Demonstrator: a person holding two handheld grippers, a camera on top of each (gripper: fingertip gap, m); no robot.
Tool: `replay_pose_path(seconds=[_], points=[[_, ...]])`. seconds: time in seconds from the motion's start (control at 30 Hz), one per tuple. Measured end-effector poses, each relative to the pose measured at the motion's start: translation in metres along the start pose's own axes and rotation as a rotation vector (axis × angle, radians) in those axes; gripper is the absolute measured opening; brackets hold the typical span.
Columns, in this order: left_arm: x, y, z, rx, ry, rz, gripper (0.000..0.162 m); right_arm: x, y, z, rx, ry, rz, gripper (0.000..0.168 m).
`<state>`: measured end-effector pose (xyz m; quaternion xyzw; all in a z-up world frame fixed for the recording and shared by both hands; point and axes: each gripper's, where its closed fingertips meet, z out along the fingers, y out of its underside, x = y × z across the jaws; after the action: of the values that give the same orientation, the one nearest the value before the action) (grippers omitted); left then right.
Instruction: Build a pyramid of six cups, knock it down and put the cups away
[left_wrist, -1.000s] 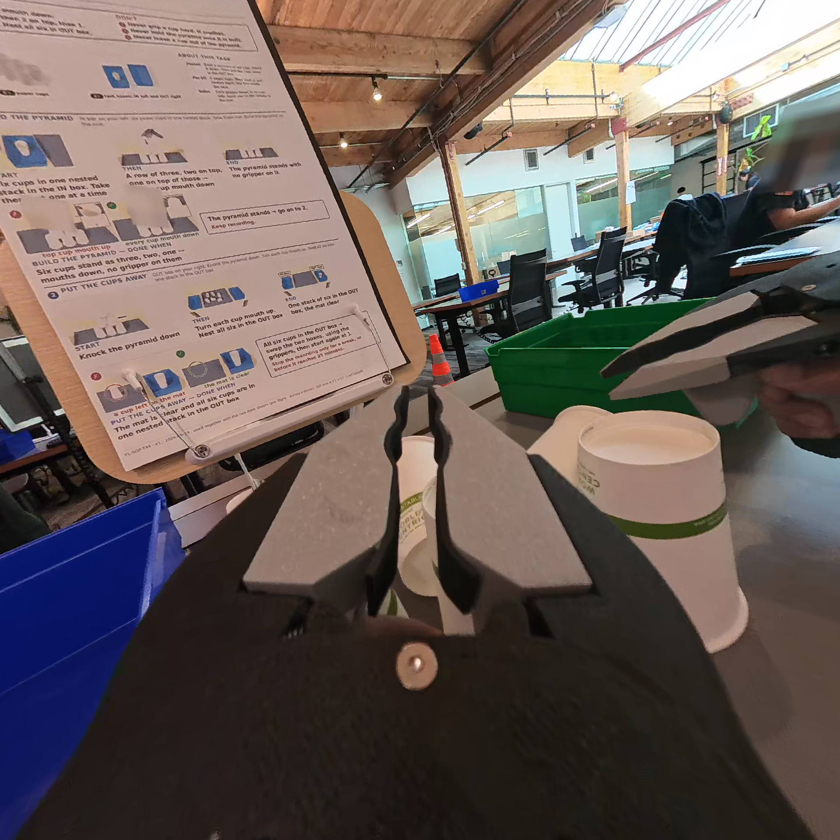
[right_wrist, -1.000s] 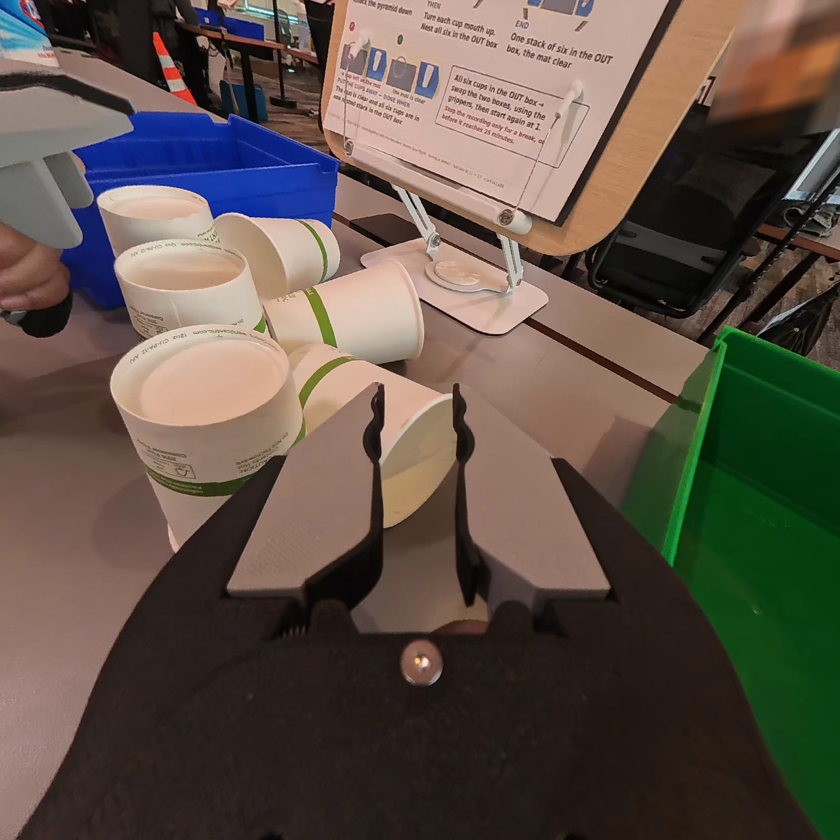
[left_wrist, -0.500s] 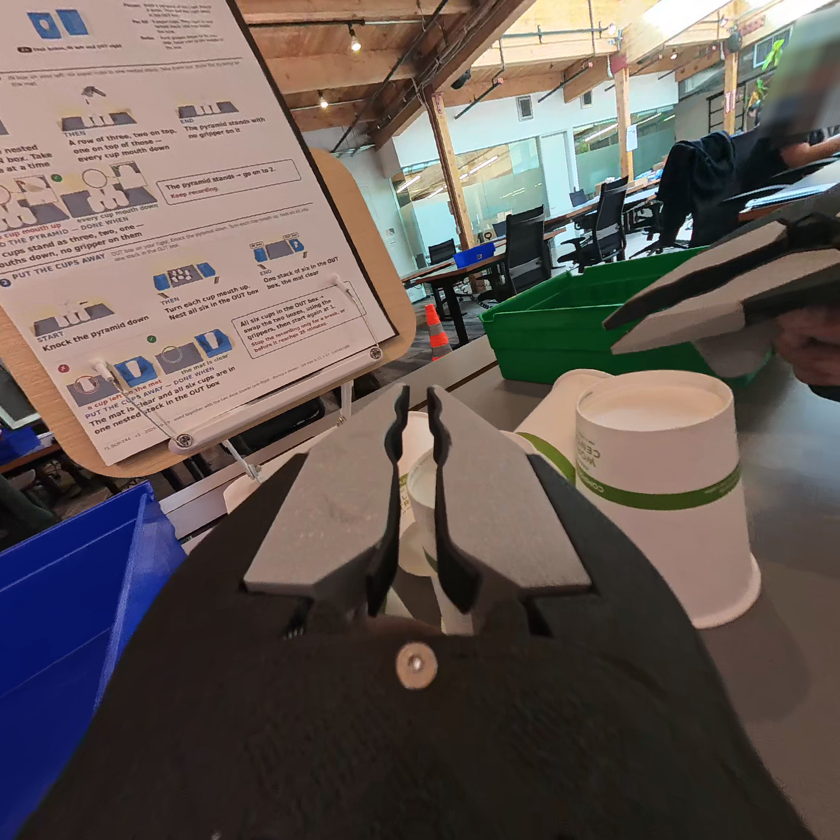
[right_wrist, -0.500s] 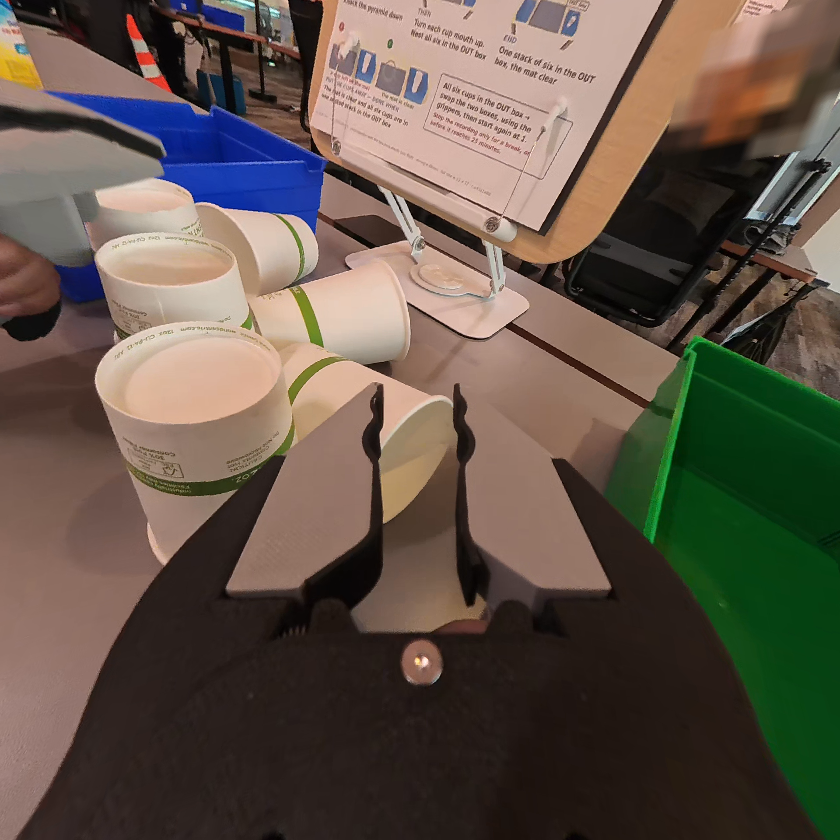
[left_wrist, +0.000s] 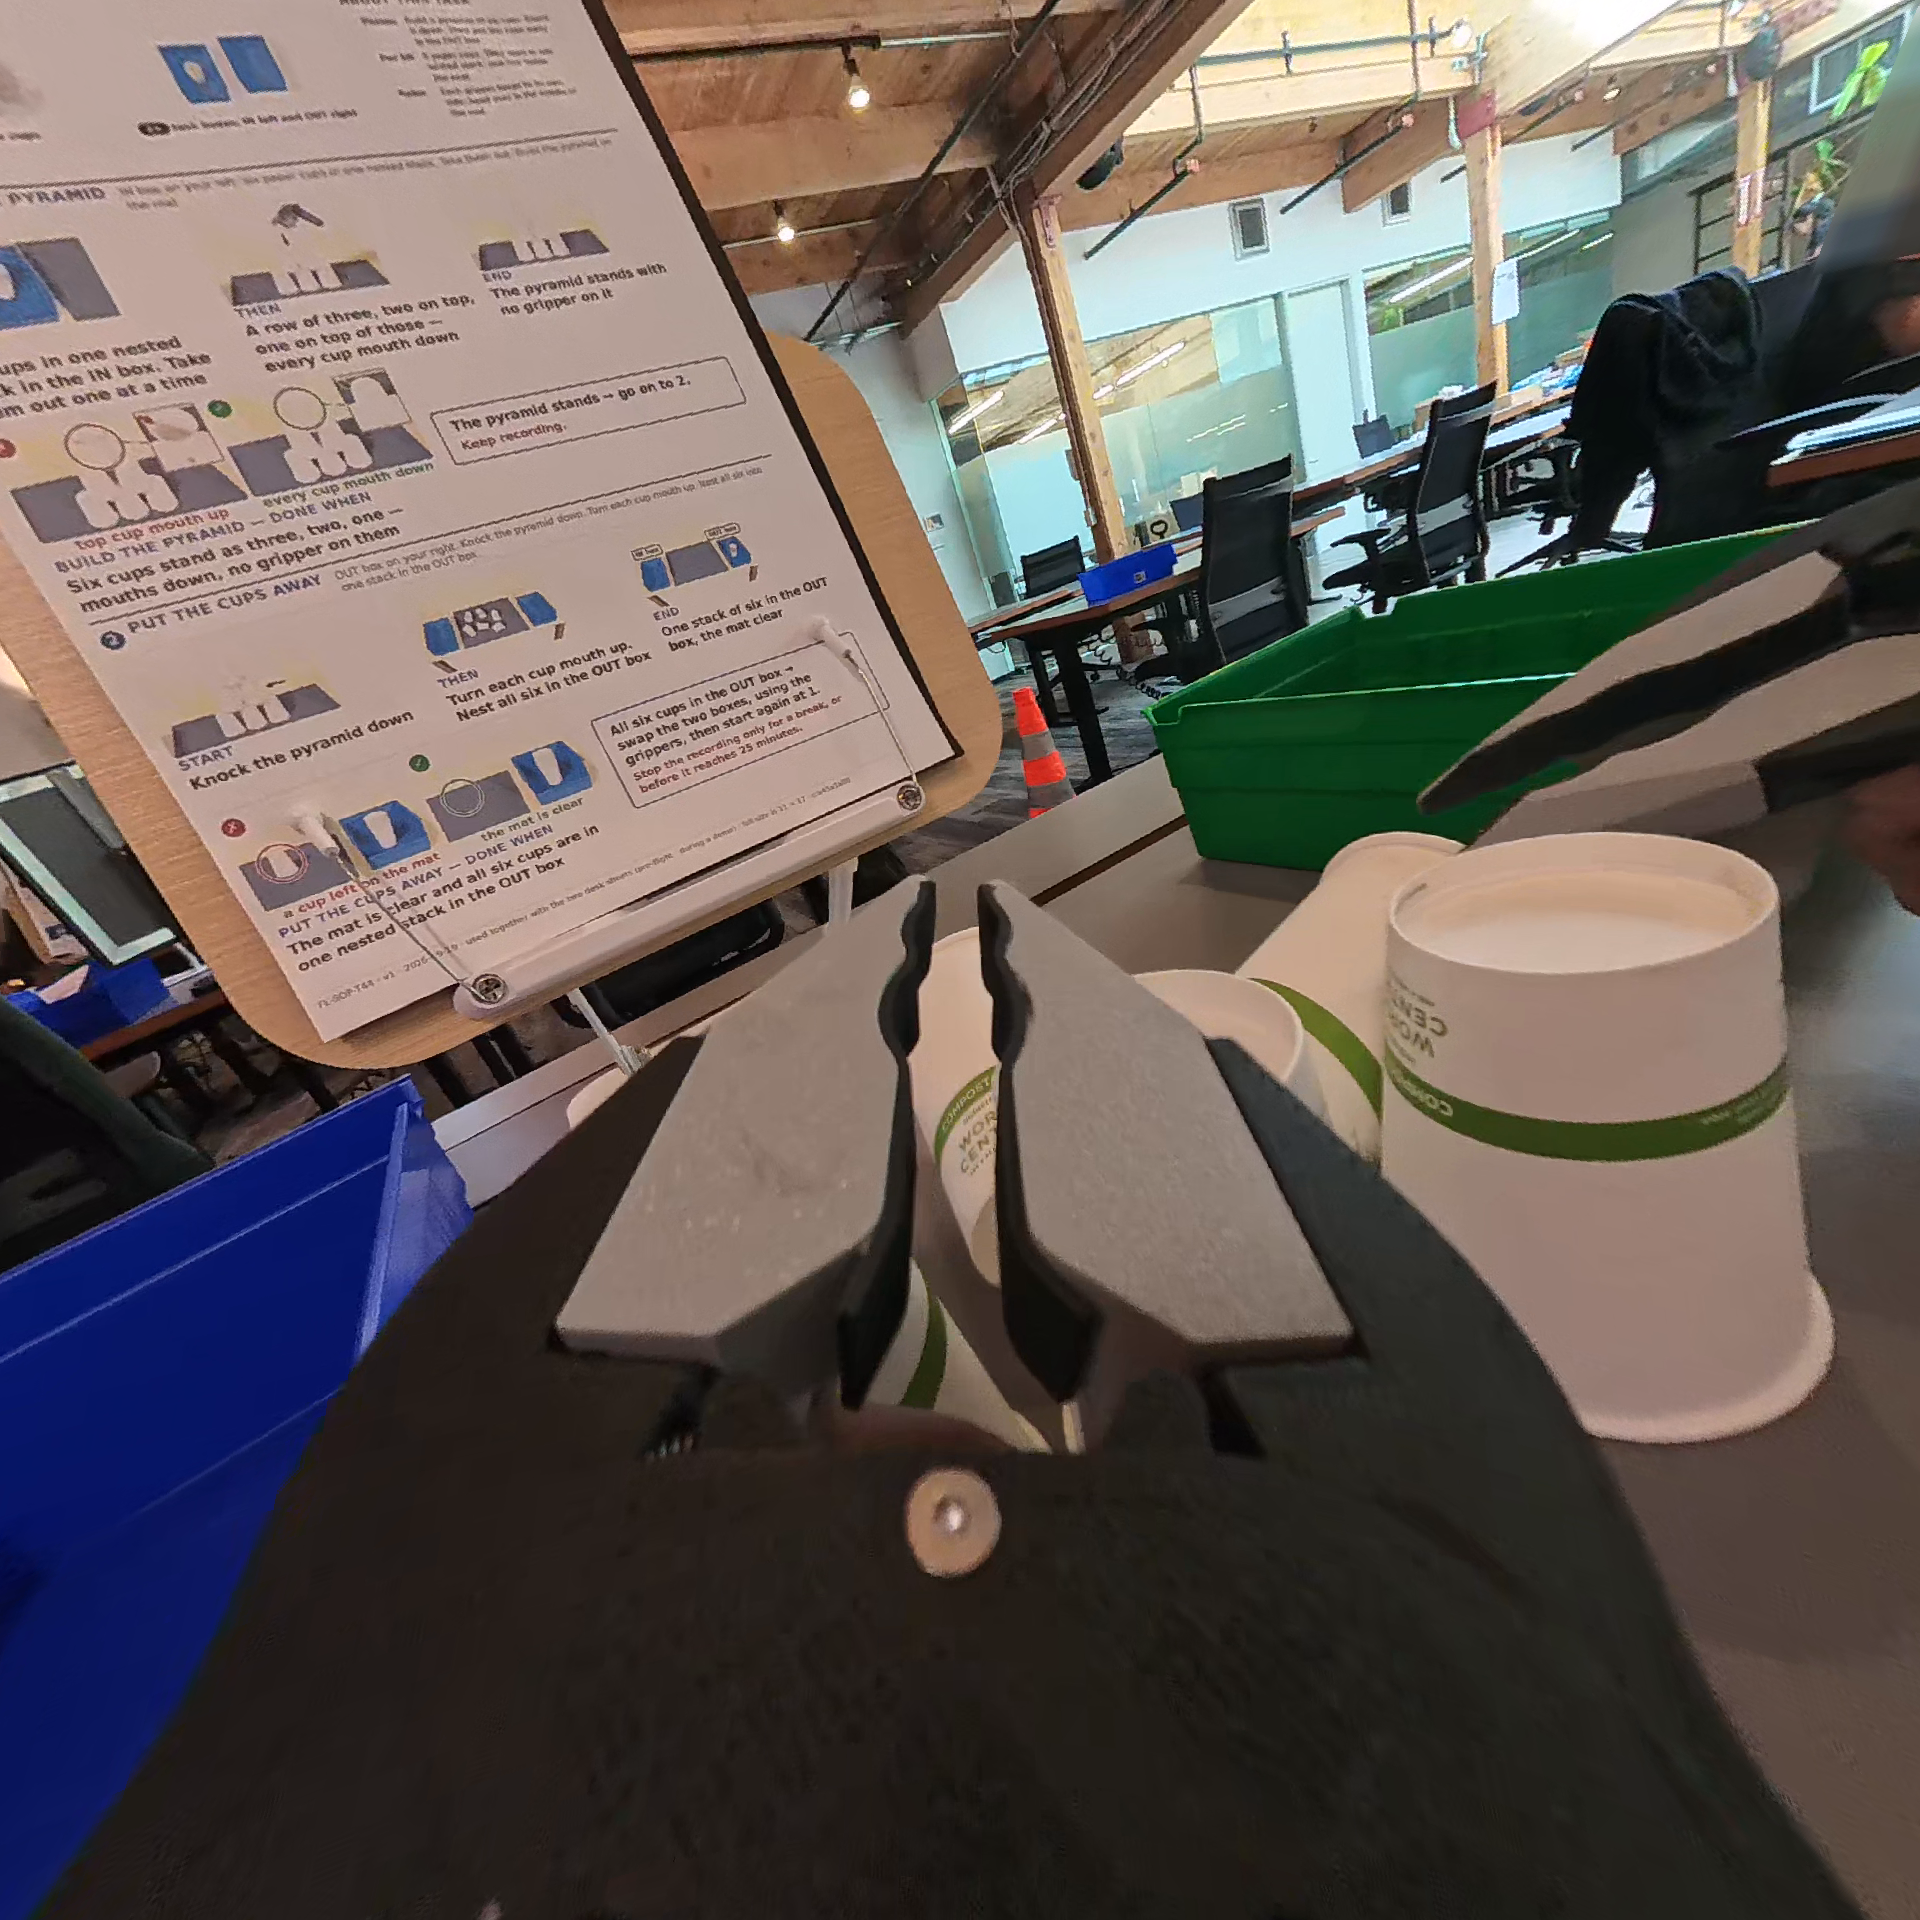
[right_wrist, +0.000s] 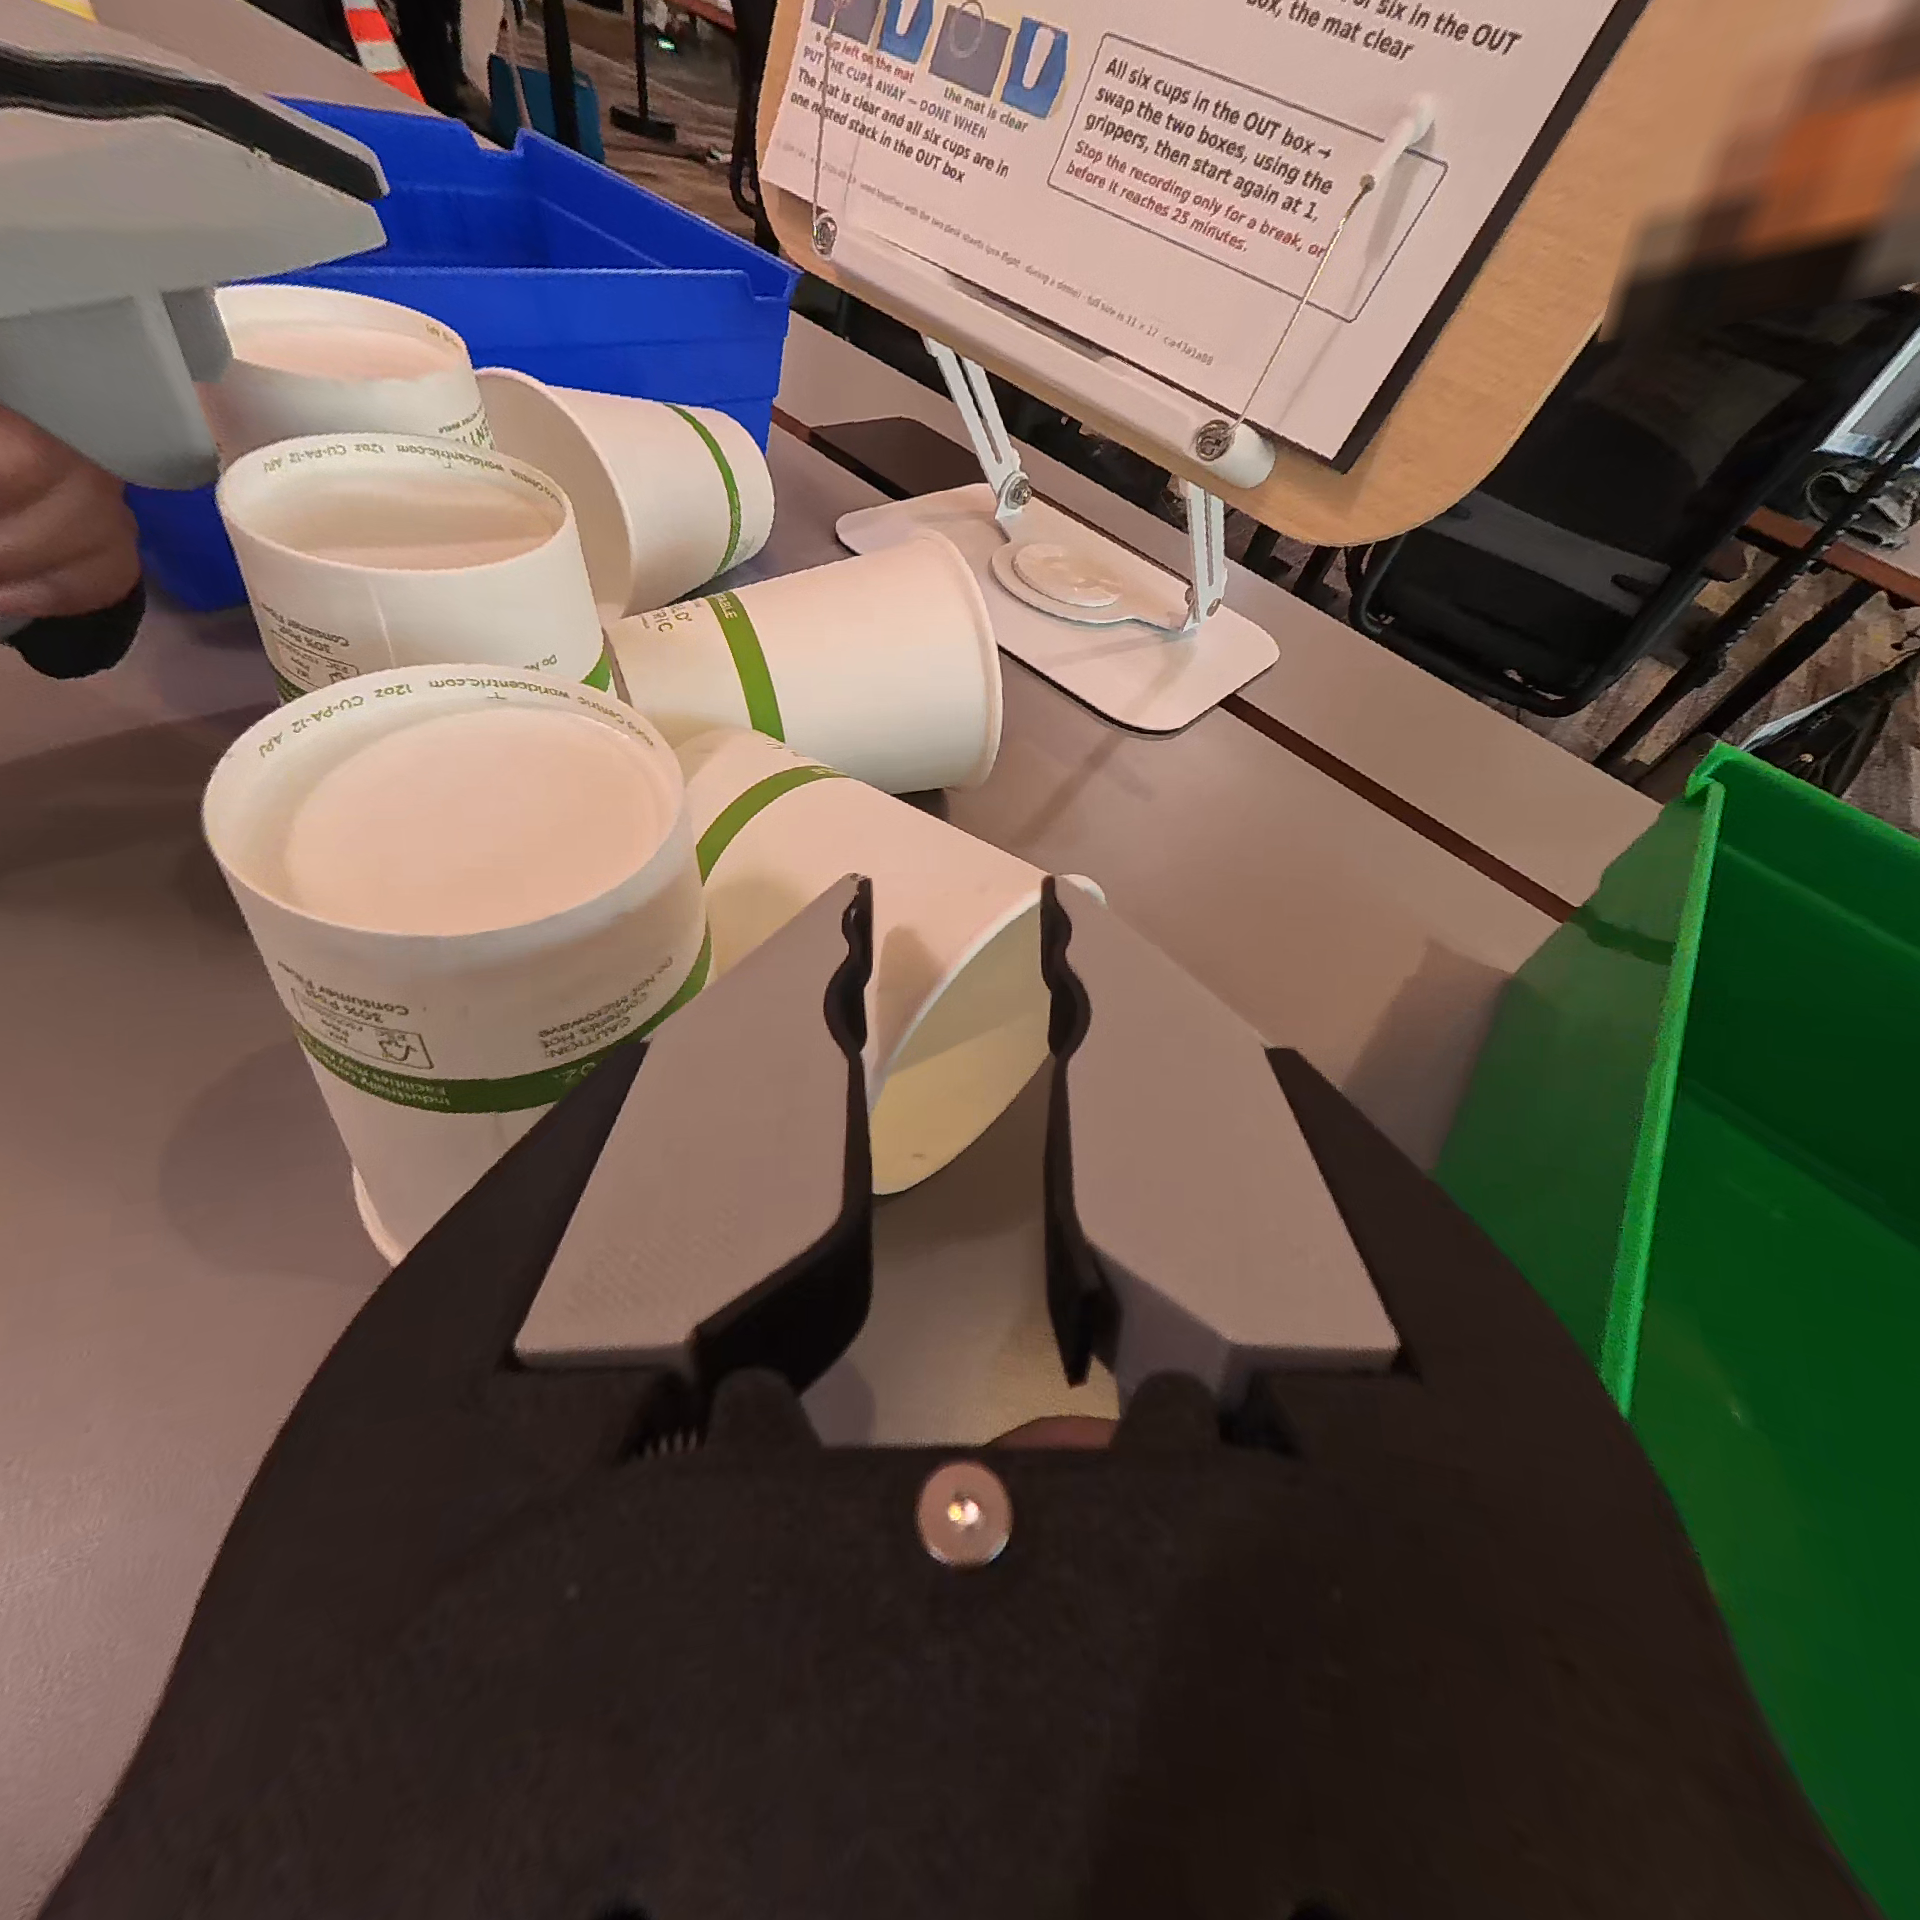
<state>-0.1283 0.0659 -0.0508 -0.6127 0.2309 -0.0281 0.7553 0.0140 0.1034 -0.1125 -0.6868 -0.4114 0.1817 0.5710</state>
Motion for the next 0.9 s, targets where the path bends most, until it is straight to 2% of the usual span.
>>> replay_pose_path(seconds=[0.17, 0.33, 0.6, 0.73, 0.9], points=[[-0.001, -0.001, -0.001, 0.005, -0.01, 0.017, 0.005, -0.006, 0.0, 0.002, -0.002, -0.013, -0.02, 0.03], [-0.003, 0.004, 0.002, -0.009, -0.026, 0.007, 0.013, -0.002, -0.003, -0.001, 0.004, 0.021, -0.052, 0.031], [0.0, 0.0, 0.0, -0.002, -0.015, -0.006, 0.014, 0.001, -0.014, -0.009, 0.069, 0.011, -0.004, 0.033], [0.0, 0.004, 0.001, -0.016, -0.005, -0.03, 0.014, -0.012, -0.031, -0.018, 0.156, -0.071, 0.008, 0.038], [-0.001, 0.007, 0.002, -0.029, -0.014, -0.008, 0.014, -0.041, -0.049, -0.03, 0.253, -0.261, 0.036, 0.046]])
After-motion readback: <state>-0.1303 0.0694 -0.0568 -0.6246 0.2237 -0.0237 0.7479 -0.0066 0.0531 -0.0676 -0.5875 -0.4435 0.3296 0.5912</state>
